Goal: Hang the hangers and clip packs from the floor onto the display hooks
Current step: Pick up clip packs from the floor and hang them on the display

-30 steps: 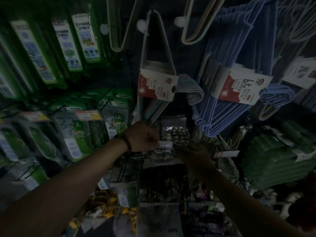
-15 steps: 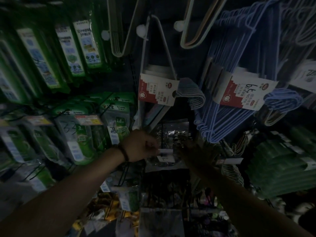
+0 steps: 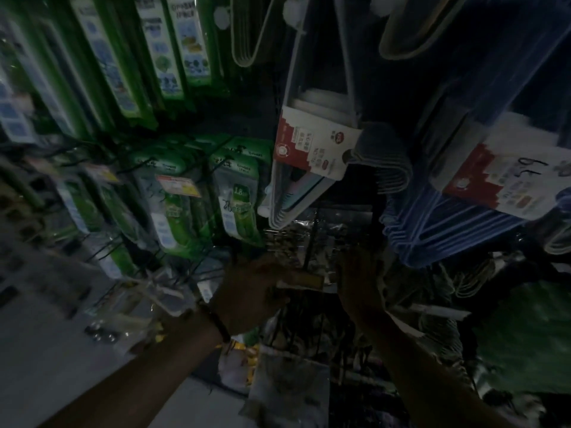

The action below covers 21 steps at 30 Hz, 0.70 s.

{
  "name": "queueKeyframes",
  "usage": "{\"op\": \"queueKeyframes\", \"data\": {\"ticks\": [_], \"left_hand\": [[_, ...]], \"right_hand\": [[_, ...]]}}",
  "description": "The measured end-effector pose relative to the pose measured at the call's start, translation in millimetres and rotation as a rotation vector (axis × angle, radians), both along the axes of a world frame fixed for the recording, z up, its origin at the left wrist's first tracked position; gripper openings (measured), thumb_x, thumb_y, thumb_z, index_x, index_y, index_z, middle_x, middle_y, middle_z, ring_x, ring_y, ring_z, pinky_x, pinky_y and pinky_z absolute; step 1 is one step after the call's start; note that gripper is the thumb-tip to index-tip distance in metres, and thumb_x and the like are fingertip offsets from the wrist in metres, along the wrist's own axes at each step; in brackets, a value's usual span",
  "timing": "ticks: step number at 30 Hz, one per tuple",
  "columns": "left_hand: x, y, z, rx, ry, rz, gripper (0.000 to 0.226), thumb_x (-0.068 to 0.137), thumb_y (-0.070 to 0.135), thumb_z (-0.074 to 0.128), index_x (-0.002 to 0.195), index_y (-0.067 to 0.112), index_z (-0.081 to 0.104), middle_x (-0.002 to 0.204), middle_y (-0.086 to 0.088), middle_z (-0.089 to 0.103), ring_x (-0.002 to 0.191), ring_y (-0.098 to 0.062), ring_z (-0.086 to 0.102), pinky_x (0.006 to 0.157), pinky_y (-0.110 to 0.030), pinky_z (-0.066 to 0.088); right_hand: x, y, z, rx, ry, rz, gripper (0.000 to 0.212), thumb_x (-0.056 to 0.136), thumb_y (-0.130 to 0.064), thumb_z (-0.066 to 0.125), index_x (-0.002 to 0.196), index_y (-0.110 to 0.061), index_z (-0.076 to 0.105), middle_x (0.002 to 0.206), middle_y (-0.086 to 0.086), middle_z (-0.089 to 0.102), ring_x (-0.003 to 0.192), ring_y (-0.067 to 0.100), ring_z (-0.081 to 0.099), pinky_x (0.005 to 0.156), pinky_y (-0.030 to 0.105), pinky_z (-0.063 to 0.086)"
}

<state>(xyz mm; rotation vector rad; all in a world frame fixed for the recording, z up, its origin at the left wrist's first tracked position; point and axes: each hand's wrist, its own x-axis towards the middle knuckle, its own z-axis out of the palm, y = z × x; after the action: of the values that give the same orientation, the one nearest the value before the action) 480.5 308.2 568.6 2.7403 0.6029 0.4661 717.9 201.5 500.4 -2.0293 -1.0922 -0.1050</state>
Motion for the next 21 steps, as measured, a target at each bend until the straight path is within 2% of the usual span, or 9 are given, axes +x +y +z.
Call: {"op": "queueKeyframes", "data": {"ticks": [2,4,6,8,10,13,14,18,21], "left_hand": [[-14,-14,-14,-0.082,-0.009,0.044,0.026,0.095,0.036,0.072,0.121,0.032,0.073,0.134,0.002,0.066,0.116,-0.025,0.065,0.097,-0.041,0.058],[-33,-29,-32,-0.164,0.052,0.142,0.022,0.098,0.042,0.067,0.119,0.035,0.072,0.131,0.006,0.066,0.111,-0.019,0.064,0.094,-0.041,0.057],[-53,-45,-52,-0.252,0.183,0.189,0.018,0.102,0.045,0.061,0.116,0.038,0.069,0.122,0.009,0.064,0.102,-0.015,0.062,0.092,-0.041,0.054],[-81,-63,-70,-0.379,0.311,0.222,0.02,0.103,0.049,0.057,0.118,0.04,0.066,0.125,0.012,0.061,0.108,-0.013,0.061,0.097,-0.035,0.051],[-116,-85,-85,-0.475,0.403,0.274,0.024,0.102,0.054,0.056,0.121,0.042,0.064,0.127,0.012,0.061,0.117,-0.014,0.059,0.1,-0.034,0.05],[-182,-124,-110,-0.467,0.559,0.4,0.032,0.101,0.06,0.048,0.121,0.04,0.062,0.122,0.008,0.061,0.115,-0.018,0.06,0.097,-0.036,0.05],[-206,-139,-118,-0.464,0.613,0.447,0.035,0.1,0.061,0.046,0.122,0.038,0.06,0.122,0.005,0.061,0.115,-0.02,0.06,0.097,-0.037,0.05],[-314,-207,-154,-0.586,0.776,0.605,0.046,0.101,0.061,0.043,0.131,0.029,0.056,0.136,-0.006,0.059,0.124,-0.03,0.057,0.104,-0.041,0.047],[-403,-266,-187,-0.748,0.746,0.716,0.05,0.101,0.063,0.043,0.133,0.028,0.057,0.139,-0.007,0.059,0.126,-0.031,0.058,0.105,-0.043,0.047]], "right_hand": [[-5,0,-3,-0.026,-0.182,-0.04,0.022,0.085,-0.004,0.081,0.105,0.002,0.074,0.112,0.022,0.069,0.116,0.046,0.059,0.104,0.049,0.047],[-8,-1,-17,0.036,-0.339,-0.061,0.024,0.089,-0.01,0.076,0.11,0.001,0.073,0.117,0.027,0.066,0.115,0.051,0.06,0.099,0.062,0.047],[-25,-11,-37,0.091,-0.255,-0.05,0.031,0.094,-0.023,0.063,0.114,-0.001,0.071,0.116,0.025,0.065,0.113,0.048,0.06,0.099,0.054,0.045],[-59,-27,-59,-0.048,-0.111,0.062,0.04,0.093,-0.029,0.055,0.113,0.002,0.073,0.112,0.028,0.068,0.105,0.05,0.066,0.094,0.053,0.053],[-106,-42,-79,-0.286,-0.081,0.199,0.042,0.087,-0.028,0.062,0.108,0.004,0.077,0.103,0.03,0.073,0.092,0.049,0.074,0.08,0.055,0.061],[-179,-57,-97,-0.301,-0.168,0.414,0.018,0.079,-0.023,0.068,0.09,-0.01,0.075,0.079,0.013,0.072,0.069,0.033,0.072,0.067,0.03,0.054],[-204,-59,-103,-0.346,-0.2,0.513,0.015,0.084,-0.025,0.065,0.091,-0.014,0.072,0.08,0.008,0.07,0.072,0.029,0.07,0.07,0.032,0.048],[-330,-72,-127,-0.792,-0.116,0.863,0.029,0.101,-0.044,0.053,0.121,-0.025,0.061,0.12,0.003,0.065,0.117,0.025,0.062,0.1,0.035,0.044],[-439,-94,-138,-0.99,-0.111,1.058,0.033,0.101,-0.048,0.055,0.124,-0.025,0.06,0.126,0.003,0.065,0.119,0.022,0.06,0.103,0.036,0.046]]}}
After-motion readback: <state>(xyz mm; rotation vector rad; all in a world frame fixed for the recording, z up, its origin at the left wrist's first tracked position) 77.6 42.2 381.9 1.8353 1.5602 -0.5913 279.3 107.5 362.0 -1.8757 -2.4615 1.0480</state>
